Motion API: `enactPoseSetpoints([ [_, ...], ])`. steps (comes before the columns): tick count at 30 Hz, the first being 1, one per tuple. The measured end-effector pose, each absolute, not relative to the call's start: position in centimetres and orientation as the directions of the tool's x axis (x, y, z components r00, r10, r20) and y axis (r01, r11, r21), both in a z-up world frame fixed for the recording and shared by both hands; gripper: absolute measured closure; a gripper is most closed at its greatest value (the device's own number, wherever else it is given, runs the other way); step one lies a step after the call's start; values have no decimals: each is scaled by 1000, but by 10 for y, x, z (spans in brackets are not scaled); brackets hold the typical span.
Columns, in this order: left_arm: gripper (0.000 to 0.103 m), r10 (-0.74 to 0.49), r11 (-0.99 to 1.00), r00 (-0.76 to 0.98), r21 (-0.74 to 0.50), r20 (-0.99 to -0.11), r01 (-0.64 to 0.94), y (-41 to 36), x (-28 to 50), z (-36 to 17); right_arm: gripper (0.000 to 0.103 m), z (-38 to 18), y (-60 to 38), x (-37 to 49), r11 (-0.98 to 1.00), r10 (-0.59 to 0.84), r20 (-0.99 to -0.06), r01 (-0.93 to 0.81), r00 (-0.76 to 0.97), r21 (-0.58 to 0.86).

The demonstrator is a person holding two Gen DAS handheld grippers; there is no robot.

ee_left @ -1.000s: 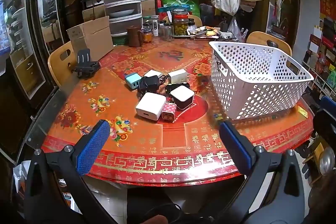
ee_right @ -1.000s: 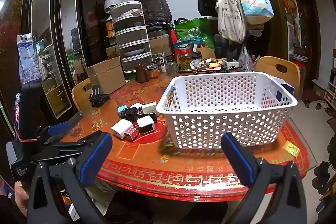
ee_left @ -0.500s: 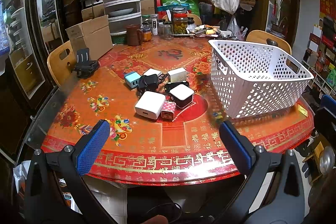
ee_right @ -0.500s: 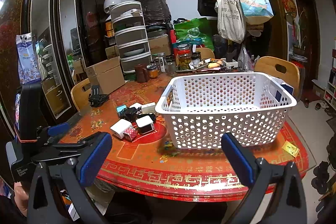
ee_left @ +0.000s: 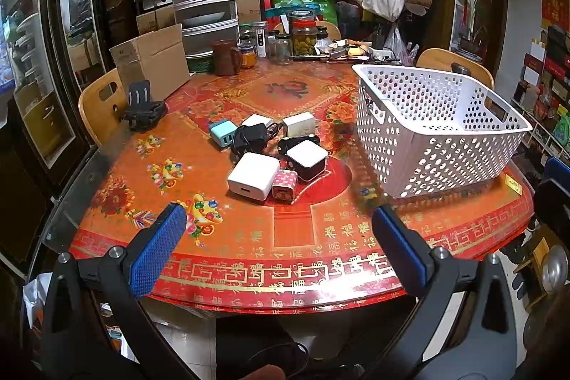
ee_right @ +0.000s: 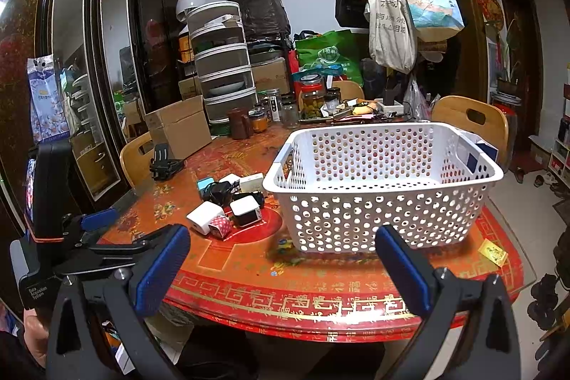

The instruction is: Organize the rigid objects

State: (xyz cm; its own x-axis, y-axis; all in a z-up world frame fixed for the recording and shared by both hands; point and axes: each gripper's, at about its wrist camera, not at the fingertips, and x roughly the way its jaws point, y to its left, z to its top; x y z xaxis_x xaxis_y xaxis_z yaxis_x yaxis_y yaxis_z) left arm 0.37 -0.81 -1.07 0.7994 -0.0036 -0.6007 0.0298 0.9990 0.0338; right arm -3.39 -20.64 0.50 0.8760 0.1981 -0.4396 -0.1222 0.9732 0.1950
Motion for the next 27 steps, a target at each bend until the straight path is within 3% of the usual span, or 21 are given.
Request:
enactPoseSetpoints([
  [27, 0, 6, 999, 799, 46, -601, 28, -11, 5, -12, 0, 4, -208, -34, 975, 188, -440, -112, 878, 193],
])
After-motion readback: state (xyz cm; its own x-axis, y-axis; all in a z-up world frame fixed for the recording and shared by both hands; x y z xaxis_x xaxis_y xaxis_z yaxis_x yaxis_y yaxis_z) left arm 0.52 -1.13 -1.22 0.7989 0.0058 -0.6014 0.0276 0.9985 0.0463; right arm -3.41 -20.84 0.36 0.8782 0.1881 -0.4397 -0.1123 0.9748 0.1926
